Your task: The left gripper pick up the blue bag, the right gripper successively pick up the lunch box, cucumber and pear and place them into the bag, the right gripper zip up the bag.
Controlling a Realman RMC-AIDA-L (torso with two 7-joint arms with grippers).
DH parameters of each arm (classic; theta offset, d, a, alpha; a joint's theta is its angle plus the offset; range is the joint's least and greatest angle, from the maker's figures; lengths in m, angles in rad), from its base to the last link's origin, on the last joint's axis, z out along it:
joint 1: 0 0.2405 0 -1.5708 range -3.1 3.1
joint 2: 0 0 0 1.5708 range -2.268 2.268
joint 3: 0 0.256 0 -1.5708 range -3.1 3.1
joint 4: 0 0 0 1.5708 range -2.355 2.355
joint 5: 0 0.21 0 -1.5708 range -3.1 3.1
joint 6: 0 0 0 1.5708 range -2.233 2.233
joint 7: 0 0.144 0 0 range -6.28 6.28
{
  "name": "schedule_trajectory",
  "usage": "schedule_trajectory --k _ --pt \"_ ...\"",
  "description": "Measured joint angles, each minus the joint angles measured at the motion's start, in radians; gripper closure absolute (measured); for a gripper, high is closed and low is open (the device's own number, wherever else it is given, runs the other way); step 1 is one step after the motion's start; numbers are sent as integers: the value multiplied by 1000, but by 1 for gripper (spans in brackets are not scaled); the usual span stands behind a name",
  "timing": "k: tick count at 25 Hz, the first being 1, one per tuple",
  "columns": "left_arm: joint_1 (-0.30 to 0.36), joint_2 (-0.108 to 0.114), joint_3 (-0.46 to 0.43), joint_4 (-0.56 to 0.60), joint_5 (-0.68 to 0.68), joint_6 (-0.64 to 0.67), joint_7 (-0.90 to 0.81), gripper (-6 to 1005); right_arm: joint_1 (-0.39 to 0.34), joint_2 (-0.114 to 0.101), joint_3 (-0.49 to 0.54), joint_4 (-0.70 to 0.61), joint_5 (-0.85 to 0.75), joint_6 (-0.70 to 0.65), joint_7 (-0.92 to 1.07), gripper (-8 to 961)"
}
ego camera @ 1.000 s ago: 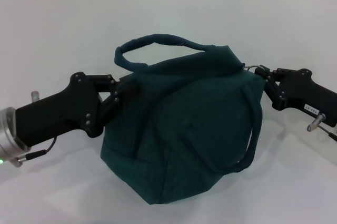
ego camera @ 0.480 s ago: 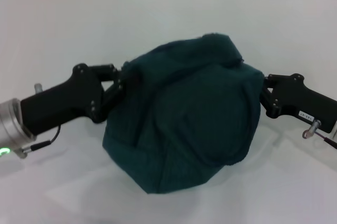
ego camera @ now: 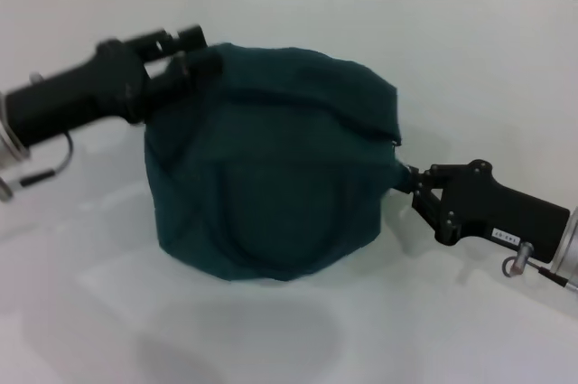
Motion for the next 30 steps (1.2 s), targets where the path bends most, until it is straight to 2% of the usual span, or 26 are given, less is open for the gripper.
schedule_trajectory --k 2,7,10,13,17,18,19,20,22,25,30 --pt "3 4 -3 54 0 4 -47 597 -1 0 -1 1 0 -5 -2 947" --pt "10 7 -9 146 0 26 -118 557 -1 0 5 13 5 -6 -4 946" --pt "6 6 -4 167 1 106 -121 551 -1 0 7 14 7 -7 -3 946" --pt "-11 -10 37 212 27 136 -141 545 -1 1 8 14 7 -11 0 946" --pt "-54 -53 98 298 86 103 -196 537 2 2 13 14 18 -19 2 946" --pt "-54 -53 98 298 86 103 -196 535 2 2 16 14 27 -18 2 946" --pt "-67 -66 100 317 106 88 -206 533 3 3 17 14 35 -14 2 947" --pt "-96 -91 102 352 141 55 -222 531 4 3 17 14 39 -10 2 947" --pt "-117 -101 112 364 155 34 -231 527 7 3 15 14 44 2 2 947" --pt "-153 -102 151 362 159 2 -248 521 10 3 11 14 42 9 3 947" --pt "-148 -103 166 368 139 -8 -238 511 6 4 24 14 51 10 -1 928"
